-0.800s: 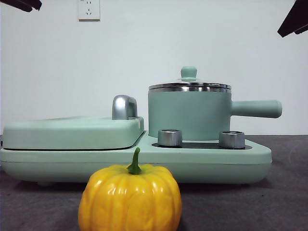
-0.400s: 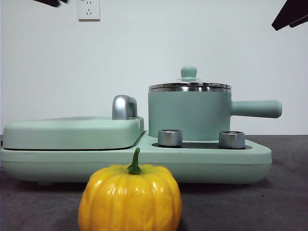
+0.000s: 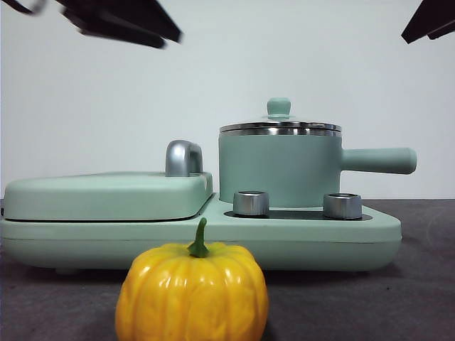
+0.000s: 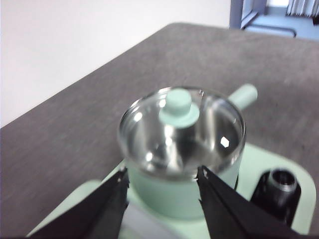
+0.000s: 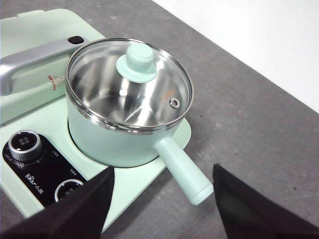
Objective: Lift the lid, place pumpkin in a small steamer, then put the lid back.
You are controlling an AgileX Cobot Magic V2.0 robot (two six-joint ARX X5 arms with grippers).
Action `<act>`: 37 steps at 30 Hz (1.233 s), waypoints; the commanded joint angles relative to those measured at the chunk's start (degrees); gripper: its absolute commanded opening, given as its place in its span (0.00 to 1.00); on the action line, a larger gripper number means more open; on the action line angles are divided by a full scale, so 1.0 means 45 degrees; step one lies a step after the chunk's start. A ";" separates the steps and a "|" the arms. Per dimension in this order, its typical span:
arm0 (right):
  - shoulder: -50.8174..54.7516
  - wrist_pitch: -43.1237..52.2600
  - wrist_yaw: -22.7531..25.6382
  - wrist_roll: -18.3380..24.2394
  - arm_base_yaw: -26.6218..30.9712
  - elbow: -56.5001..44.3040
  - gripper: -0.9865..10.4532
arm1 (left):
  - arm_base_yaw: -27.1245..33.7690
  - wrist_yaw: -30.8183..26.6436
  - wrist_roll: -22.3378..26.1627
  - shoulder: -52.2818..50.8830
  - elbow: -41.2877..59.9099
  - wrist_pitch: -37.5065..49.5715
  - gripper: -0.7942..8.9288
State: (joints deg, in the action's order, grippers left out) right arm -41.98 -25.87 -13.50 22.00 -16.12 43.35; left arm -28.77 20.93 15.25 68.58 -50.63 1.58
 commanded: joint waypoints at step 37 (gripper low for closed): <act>-0.0053 0.0219 -0.0010 -0.0792 -0.0068 0.0228 0.36 | -0.2001 -0.0427 -0.1632 0.7718 -0.4974 0.3157 0.31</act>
State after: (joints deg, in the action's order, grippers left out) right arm -41.98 -25.41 -13.50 19.20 -16.12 43.38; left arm -37.26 19.35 8.08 102.00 -71.72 15.22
